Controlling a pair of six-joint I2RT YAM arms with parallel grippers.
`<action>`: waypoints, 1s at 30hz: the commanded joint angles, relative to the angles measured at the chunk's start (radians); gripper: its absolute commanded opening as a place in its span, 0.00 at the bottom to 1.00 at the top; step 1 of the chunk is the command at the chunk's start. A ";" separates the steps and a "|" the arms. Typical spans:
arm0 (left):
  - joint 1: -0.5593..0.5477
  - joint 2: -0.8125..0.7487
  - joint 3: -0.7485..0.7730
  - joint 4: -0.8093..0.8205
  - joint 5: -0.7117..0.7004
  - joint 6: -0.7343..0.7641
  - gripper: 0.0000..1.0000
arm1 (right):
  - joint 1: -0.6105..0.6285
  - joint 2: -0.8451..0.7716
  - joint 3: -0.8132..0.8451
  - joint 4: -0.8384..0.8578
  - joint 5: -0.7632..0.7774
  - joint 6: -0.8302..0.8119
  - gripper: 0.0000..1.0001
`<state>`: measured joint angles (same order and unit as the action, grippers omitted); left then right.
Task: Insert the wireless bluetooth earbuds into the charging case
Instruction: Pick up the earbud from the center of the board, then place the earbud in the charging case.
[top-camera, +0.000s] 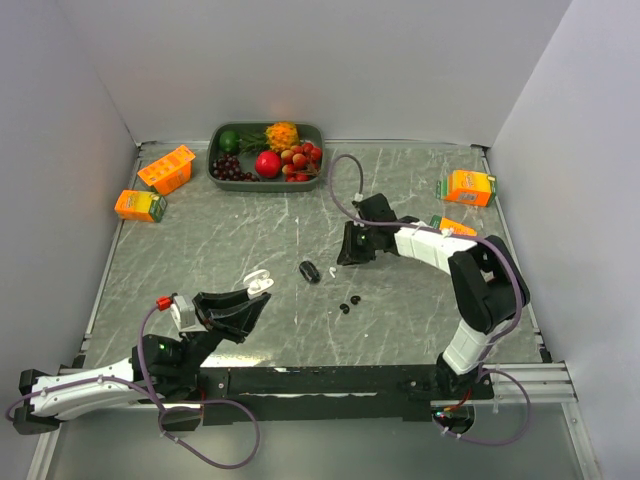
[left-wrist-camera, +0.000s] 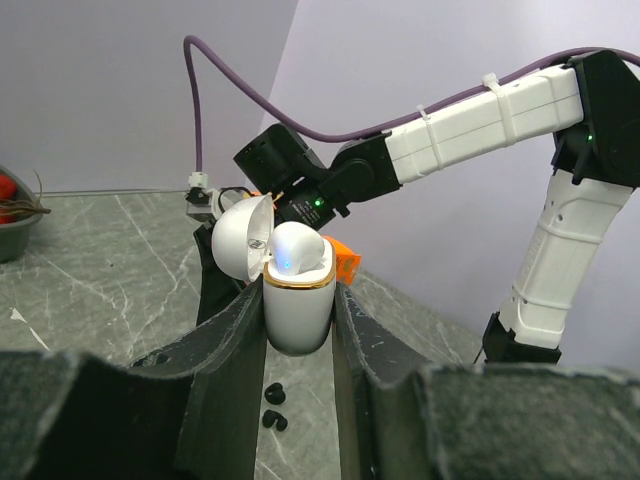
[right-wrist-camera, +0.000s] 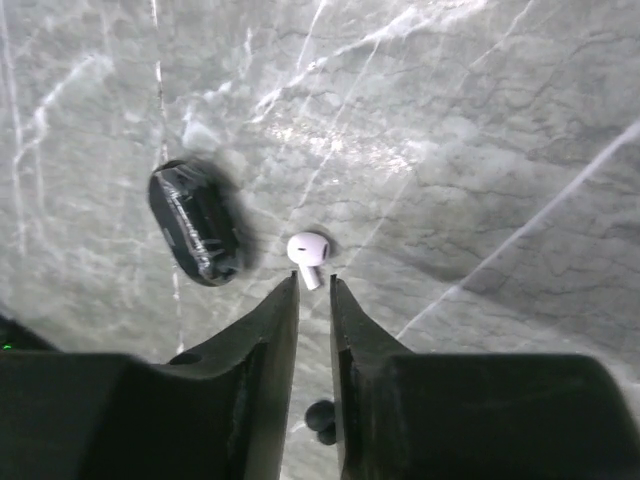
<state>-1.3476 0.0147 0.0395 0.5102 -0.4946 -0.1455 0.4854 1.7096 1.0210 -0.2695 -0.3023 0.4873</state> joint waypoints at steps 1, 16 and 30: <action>-0.001 -0.012 -0.049 0.019 0.001 -0.014 0.01 | 0.015 -0.061 0.021 0.013 -0.016 0.019 0.35; -0.001 -0.010 -0.056 0.031 0.001 -0.019 0.01 | 0.226 0.034 0.189 -0.189 0.334 -0.220 0.40; 0.001 -0.012 -0.055 0.017 0.001 -0.020 0.01 | 0.237 0.134 0.215 -0.223 0.431 -0.271 0.46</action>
<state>-1.3476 0.0147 0.0395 0.5098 -0.4946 -0.1547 0.7231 1.8359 1.1973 -0.4812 0.0830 0.2398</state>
